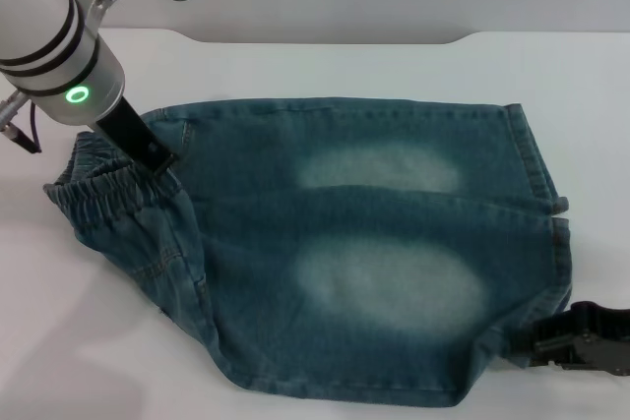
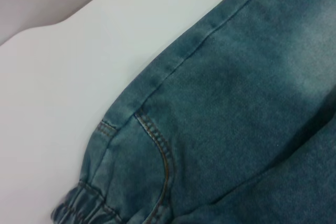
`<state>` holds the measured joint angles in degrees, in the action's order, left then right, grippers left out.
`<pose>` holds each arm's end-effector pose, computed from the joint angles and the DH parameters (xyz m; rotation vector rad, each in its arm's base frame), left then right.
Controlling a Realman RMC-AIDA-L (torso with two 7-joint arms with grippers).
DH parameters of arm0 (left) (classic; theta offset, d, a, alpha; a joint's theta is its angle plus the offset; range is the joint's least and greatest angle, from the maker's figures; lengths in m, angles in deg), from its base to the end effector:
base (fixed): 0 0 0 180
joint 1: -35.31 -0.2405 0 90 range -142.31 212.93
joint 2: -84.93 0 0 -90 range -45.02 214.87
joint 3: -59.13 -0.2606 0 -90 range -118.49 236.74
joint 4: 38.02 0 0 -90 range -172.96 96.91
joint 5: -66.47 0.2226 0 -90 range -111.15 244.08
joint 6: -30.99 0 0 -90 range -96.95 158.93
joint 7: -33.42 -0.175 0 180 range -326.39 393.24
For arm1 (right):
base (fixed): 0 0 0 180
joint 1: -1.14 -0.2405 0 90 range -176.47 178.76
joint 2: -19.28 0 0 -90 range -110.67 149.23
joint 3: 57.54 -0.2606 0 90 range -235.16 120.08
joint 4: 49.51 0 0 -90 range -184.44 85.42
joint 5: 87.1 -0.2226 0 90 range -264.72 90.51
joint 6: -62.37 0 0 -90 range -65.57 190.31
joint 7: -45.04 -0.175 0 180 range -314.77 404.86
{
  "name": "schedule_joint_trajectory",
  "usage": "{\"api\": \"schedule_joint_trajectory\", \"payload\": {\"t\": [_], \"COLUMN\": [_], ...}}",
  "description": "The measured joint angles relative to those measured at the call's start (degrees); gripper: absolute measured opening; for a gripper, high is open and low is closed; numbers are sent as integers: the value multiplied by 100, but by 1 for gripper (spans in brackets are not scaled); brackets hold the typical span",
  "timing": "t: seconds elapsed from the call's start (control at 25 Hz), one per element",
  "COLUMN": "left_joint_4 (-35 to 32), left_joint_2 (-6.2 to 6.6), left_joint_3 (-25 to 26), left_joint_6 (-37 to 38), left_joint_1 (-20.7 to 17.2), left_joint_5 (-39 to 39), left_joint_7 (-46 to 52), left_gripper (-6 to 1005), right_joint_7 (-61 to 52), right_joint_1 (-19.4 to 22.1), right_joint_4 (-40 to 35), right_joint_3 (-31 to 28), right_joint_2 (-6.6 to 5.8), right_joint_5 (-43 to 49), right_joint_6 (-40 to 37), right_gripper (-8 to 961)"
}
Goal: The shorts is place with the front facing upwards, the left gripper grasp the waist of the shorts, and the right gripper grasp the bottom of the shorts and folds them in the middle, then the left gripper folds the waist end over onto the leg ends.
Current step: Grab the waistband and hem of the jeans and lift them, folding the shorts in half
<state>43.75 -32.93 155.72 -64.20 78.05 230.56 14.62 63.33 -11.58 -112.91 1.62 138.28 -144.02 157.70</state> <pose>-0.1615 0.4010 0.0037 -2.3004 -0.8784 0.6939 0.3055 0.2706 -0.0179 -2.0588 2.3127 0.2309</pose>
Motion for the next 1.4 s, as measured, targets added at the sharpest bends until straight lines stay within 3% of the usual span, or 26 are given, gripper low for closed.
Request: {"api": "schedule_joint_trajectory", "payload": {"t": [0.2,0.52,1.12,1.4], "left_joint_4": [1,18,246,444], "left_joint_2": [0,5,7,15], "left_joint_3": [0,-4,49,303], "left_joint_6": [1,-1,256,568], "left_joint_1": [-26,-70,-247,-498], "left_joint_5": [0,0,-5,0], "left_joint_7": [-1,-23,-27,-47], "left_gripper": [34,34,34,34], "right_joint_7": [119,208,406,418], "right_joint_1": [-46,-55,-16,-176], "right_joint_4": [-3,-14,-424,-827], "right_joint_3": [43,42,-303,-438], "right_joint_2": [0,0,-51,-154], "right_joint_5": [-34,-318,-684,-631], "right_joint_6": [-2,-6,42,49], "right_gripper": [222,26,28,35]}}
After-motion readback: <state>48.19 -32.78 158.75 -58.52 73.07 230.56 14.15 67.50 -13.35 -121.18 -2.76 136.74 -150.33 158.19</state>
